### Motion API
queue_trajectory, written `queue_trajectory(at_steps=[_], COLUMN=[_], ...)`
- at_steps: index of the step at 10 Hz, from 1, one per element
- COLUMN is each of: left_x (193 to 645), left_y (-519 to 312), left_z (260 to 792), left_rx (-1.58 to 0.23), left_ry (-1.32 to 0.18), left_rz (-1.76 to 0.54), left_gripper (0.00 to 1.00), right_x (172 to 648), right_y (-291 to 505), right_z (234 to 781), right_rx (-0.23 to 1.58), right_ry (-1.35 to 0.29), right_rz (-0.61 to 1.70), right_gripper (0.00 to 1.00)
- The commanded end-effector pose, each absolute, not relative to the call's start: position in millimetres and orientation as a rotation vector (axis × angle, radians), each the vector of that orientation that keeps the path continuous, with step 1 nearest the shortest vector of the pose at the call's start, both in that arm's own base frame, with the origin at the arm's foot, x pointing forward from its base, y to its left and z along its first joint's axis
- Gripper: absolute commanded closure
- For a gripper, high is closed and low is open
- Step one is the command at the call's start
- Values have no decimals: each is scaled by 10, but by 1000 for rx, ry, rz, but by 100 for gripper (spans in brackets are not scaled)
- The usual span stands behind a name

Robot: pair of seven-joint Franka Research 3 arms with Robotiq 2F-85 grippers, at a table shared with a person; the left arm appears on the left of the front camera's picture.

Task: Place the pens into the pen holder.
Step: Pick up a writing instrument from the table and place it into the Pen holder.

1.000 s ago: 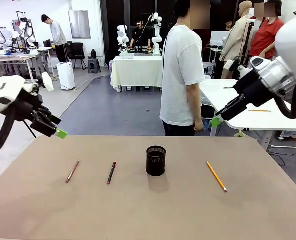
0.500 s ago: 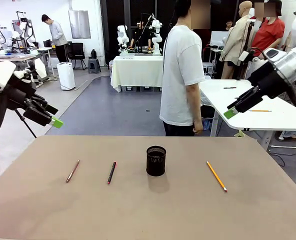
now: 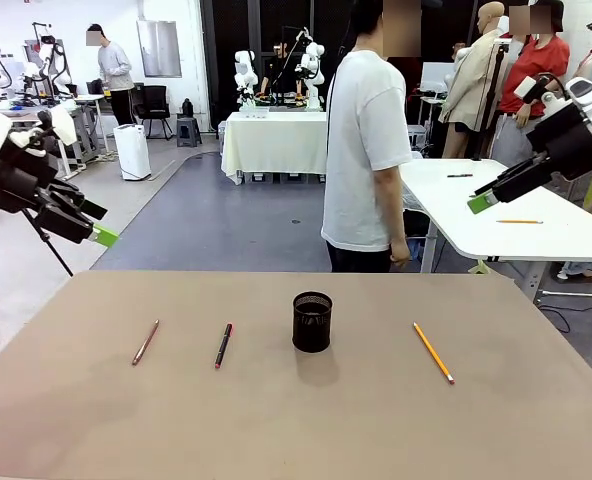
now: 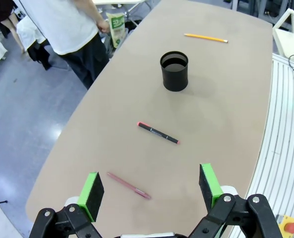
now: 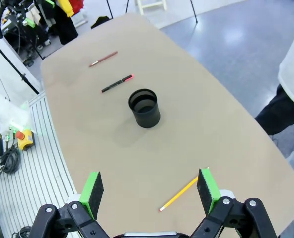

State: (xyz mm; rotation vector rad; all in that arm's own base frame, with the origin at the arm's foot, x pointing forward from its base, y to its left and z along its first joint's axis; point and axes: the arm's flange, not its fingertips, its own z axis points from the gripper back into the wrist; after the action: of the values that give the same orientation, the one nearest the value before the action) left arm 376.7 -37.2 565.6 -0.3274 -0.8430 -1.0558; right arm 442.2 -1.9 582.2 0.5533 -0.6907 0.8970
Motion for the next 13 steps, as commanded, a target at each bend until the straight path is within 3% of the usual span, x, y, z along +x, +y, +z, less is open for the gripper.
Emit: queue_trajectory(at_steps=[1, 13], left_x=[3767, 3767], left_y=[-378, -378], left_z=[5634, 5634], left_rx=[-334, -334], left_ry=[-836, -836], left_rz=[-1054, -1054], left_gripper=[0, 0], right_x=[4457, 4422], right_y=[-19, -19], right_z=[5756, 5822], right_rx=[563, 553], right_ry=[-728, -691], right_rz=[912, 897], right_gripper=[0, 0])
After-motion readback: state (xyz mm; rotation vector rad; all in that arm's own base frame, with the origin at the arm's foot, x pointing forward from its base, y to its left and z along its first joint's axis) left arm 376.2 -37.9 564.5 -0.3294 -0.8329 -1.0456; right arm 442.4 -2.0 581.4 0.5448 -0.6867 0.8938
